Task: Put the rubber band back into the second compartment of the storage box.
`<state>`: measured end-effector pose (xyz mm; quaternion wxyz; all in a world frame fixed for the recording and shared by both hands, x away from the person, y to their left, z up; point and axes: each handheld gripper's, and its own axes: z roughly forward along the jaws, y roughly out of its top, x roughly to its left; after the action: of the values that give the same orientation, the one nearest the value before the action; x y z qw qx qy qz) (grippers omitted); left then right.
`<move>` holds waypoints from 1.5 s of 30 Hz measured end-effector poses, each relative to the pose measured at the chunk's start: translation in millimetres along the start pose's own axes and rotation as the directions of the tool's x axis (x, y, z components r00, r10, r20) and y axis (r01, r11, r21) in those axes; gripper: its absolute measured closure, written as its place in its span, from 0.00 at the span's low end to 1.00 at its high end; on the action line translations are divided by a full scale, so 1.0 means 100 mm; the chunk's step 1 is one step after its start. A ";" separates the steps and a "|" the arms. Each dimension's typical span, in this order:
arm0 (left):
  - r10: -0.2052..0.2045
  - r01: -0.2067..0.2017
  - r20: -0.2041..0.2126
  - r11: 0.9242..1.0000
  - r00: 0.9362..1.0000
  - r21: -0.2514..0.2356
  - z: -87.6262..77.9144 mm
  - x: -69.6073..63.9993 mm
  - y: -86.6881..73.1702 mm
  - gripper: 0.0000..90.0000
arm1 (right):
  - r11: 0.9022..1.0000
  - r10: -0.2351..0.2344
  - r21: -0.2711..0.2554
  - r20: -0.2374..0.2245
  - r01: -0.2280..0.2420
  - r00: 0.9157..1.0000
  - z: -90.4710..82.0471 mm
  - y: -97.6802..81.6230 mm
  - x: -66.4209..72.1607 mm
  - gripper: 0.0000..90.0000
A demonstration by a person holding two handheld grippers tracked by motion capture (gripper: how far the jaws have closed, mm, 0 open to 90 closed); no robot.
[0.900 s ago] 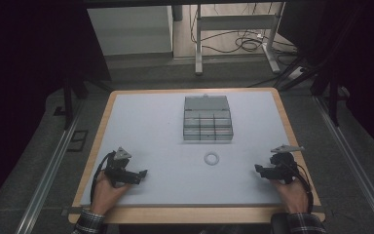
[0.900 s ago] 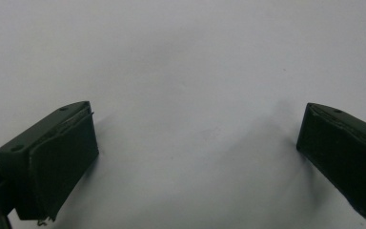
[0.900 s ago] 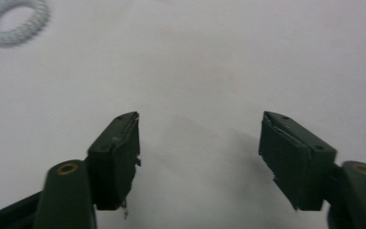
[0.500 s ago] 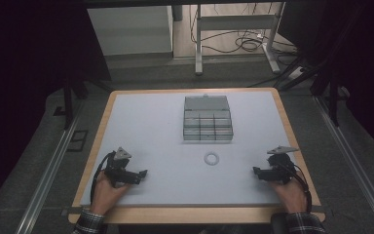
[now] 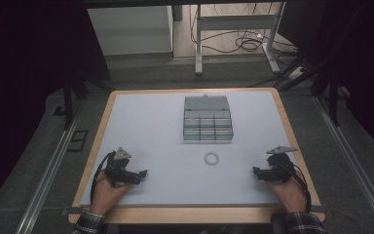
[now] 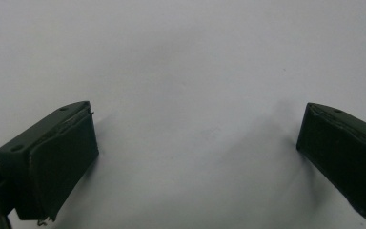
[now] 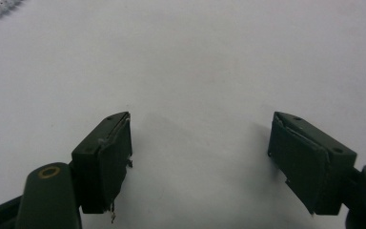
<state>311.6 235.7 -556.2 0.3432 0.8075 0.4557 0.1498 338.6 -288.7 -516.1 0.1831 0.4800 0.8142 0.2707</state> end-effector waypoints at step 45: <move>0.000 0.000 0.001 1.000 1.000 0.000 0.00 0.00 0.00 0.00 | 0.999 -0.029 -0.019 -0.105 0.028 0.994 -0.08 0.29 0.18 0.33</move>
<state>311.5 236.0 -556.1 0.3434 0.8076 0.4557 0.1493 345.5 -263.0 -492.5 0.1478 0.4517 0.8271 0.2999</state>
